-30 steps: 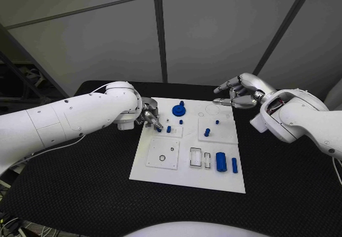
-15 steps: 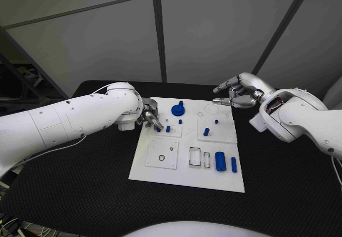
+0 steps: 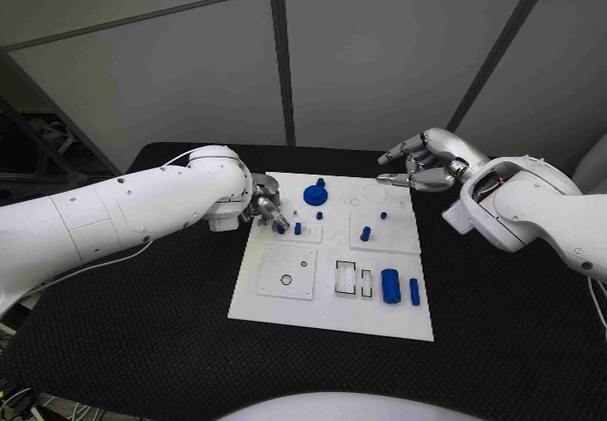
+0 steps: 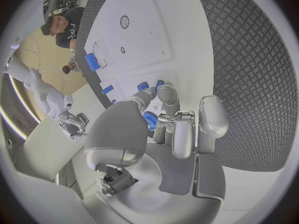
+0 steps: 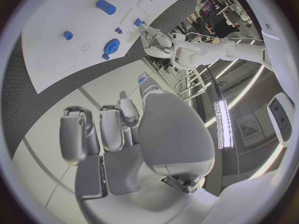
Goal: Assemble the parts on the task board
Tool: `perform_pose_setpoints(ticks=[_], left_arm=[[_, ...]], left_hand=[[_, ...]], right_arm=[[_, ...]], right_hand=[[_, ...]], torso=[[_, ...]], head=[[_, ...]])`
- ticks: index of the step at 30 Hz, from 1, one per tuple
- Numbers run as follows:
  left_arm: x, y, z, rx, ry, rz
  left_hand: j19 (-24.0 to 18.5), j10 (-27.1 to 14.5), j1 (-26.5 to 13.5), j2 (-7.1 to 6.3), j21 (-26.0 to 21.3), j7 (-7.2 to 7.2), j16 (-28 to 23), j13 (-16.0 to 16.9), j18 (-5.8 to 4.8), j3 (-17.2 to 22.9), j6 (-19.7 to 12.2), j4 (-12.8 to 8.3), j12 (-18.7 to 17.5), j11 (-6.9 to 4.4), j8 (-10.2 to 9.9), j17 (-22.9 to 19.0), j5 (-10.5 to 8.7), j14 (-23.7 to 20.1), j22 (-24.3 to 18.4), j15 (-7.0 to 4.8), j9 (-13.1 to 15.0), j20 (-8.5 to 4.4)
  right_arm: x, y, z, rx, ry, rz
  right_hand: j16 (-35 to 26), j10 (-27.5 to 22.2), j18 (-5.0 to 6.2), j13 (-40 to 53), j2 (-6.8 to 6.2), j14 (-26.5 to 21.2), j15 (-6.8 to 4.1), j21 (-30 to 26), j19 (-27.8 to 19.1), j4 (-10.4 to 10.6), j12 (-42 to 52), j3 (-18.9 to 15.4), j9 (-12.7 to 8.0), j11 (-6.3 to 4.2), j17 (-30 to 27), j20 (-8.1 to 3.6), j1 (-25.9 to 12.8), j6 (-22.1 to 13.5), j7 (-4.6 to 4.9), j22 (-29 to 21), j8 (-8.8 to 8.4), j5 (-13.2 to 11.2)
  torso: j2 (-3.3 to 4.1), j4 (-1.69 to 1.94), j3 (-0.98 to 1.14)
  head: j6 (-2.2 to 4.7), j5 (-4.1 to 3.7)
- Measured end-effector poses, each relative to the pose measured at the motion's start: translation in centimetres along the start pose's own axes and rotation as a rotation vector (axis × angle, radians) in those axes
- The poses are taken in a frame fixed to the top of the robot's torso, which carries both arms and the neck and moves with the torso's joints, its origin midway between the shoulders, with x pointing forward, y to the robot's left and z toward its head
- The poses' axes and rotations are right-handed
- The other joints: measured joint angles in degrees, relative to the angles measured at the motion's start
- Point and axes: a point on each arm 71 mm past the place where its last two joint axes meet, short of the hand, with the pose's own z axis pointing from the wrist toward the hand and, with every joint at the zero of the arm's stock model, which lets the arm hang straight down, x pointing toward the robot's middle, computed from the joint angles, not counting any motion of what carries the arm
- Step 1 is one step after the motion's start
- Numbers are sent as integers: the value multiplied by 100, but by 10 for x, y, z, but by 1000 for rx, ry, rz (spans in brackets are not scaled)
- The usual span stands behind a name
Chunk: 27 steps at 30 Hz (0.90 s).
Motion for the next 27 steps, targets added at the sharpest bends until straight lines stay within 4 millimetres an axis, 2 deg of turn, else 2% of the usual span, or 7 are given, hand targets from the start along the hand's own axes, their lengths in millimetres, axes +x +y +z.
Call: perform_pose_setpoints(ticks=[3,7,11,13,18,19,27], left_arm=[[0,1,0,-3,-1,-2],[0,2,1,-8,-1,-5],[2,4,2,-15,-4,-10],[2,6,2,-19,-8,-15],[1,9,3,-25,-31,-31],[1,9,2,-26,-37,-34],[-3,13,0,-24,-88,-65]], left_hand=[[20,0,-86,-22,0,-52,32,15,0,2,52,45,55,0,-1,0,-288,-21,18,-25,2,-20],[20,-40,-310,-64,0,-111,32,32,0,-209,173,368,89,-40,0,0,-776,-37,37,-81,5,-20],[40,-39,-521,-174,24,-79,32,62,0,-476,203,760,150,-38,0,0,-1343,-29,64,-89,4,-41],[40,-37,-557,-215,23,-73,32,71,0,-639,209,977,155,-36,0,0,-1526,-29,64,-89,4,-41],[52,-37,-394,-379,23,-55,32,99,0,-972,227,1491,224,-37,-26,0,-1585,-29,84,-89,10,-52],[61,-38,-361,-372,23,-55,32,99,0,-1017,227,1554,238,-37,-26,0,-1585,-29,84,-89,15,-61],[61,-38,-320,-399,23,-55,32,99,0,-1084,226,1621,238,-37,-27,0,-1585,-28,79,-88,15,-61]], right_arm=[[0,0,0,0,0,0],[0,0,0,1,-1,0],[-1,0,-1,1,-1,0],[-1,-1,-1,1,-1,-1],[-1,-1,-1,1,-1,-1],[-1,-1,-1,1,-1,-1],[-1,-1,-1,1,-2,-1]], right_hand=[[0,0,0,0,0,0,0,0,0,19,0,-18,-7,0,0,0,0,19,19,0,0,0],[0,0,0,0,0,0,0,0,0,19,0,-19,-6,0,0,0,0,19,19,0,0,0],[-30,0,1,-14,0,0,0,-23,0,19,0,-19,-6,0,-19,0,0,19,19,0,0,0],[-29,0,0,-20,0,0,0,-23,0,19,0,-19,-6,0,-26,0,0,19,19,0,0,0],[-29,0,0,-26,0,0,0,-23,0,19,0,-18,-6,0,-30,0,0,19,19,0,0,0],[-29,0,0,-26,0,0,0,-22,0,19,0,-18,-6,0,-30,0,0,19,19,0,0,0],[-29,0,0,-26,0,0,0,-22,0,18,0,-19,-6,0,-30,0,0,19,19,0,0,0]], torso=[[-1,0,1],[-1,0,1],[-1,3,1],[-1,4,1],[-2,7,1],[-2,7,1],[-2,7,-1]], head=[[9,-3],[12,-7],[18,-8],[19,-8],[24,-8],[26,-9],[39,-12]])
